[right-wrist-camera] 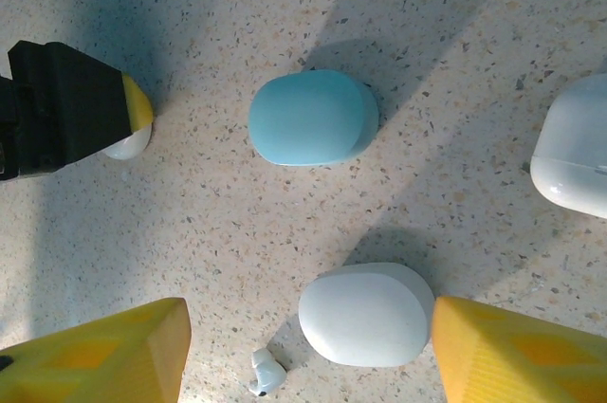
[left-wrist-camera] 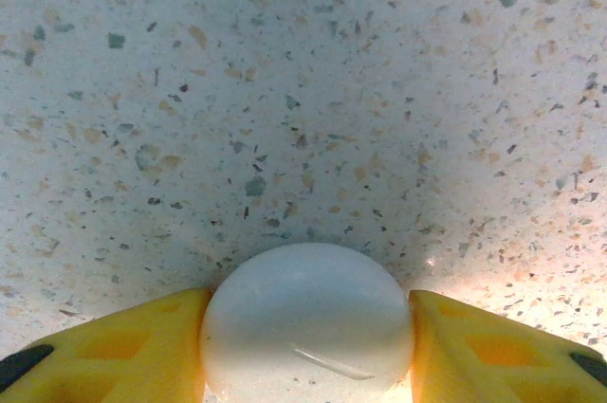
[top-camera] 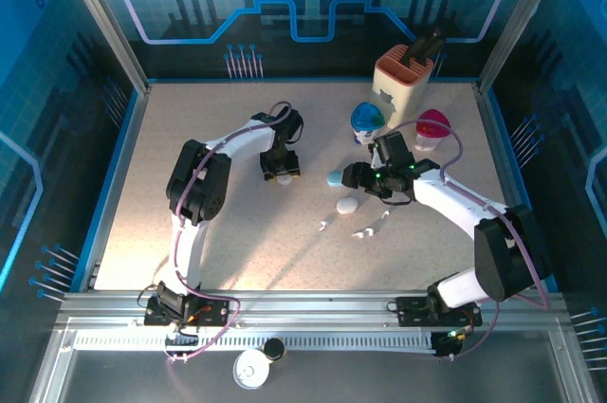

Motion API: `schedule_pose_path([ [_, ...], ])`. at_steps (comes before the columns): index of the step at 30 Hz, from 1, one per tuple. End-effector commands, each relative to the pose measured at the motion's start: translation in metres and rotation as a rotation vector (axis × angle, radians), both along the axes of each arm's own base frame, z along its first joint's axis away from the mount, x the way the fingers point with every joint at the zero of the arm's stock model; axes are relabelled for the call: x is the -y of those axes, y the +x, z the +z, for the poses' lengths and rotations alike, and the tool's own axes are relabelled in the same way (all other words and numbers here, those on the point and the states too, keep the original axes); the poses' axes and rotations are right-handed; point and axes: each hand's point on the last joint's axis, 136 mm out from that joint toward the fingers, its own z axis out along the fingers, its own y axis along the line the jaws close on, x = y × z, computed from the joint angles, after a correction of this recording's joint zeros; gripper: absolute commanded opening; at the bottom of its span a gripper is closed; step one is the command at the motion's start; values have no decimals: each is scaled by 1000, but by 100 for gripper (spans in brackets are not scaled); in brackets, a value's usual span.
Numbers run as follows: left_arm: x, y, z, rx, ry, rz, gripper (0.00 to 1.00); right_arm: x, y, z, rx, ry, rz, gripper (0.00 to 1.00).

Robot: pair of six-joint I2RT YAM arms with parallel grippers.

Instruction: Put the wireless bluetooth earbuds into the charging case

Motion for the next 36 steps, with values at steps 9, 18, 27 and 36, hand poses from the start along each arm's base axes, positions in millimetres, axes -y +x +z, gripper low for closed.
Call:
schedule_pose_path([
  [9, 23, 6, 54, 130, -172, 62, 48, -50, 7, 77, 337, 118, 222, 70],
  [18, 68, -4, 151, 211, -580, 145, 46, -91, 6, 116, 570, 227, 327, 71],
  [27, 83, -22, 203, 214, -761, 131, 46, -97, 23, 120, 611, 243, 292, 66],
  [36, 84, -37, 212, 199, -786, 97, 46, -106, 40, 137, 665, 295, 288, 49],
])
